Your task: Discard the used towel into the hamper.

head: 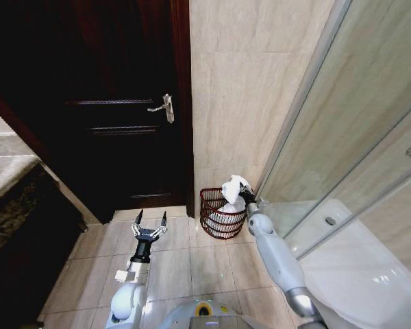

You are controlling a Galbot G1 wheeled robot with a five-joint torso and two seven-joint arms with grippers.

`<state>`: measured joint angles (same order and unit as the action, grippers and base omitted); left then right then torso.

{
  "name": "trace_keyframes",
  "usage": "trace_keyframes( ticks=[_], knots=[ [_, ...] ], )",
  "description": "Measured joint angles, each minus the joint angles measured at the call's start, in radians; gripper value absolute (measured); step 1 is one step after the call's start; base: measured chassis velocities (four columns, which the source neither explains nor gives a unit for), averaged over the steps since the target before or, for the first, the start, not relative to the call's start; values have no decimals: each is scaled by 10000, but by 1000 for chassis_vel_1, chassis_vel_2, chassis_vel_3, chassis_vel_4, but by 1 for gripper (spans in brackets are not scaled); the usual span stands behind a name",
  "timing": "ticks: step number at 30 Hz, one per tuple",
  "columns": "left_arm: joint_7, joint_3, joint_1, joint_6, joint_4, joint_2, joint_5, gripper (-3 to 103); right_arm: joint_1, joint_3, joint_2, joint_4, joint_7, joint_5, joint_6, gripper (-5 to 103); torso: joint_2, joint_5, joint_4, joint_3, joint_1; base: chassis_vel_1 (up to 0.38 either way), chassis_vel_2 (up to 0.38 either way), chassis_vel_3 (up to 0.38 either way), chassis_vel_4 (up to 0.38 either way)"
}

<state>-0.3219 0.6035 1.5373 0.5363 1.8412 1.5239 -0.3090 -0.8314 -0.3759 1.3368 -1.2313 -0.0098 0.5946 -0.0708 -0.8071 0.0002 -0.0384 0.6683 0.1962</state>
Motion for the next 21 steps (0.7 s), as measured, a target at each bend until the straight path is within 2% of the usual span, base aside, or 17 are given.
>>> trace_keyframes(
  ticks=[9,21],
  knots=[
    [38,-70,-47,1,-90,-22,-96,100,-525,-85,-406,-491,-69,-256,-74,3,-44,-1,0,21,20,0,0,0,0],
    [-36,38,-54,56,-103,-219,-422,100,-1029,-126,-410,-1004,112,-687,-131,3,-70,-1,-1,35,33,0,0,0,0]
  ],
)
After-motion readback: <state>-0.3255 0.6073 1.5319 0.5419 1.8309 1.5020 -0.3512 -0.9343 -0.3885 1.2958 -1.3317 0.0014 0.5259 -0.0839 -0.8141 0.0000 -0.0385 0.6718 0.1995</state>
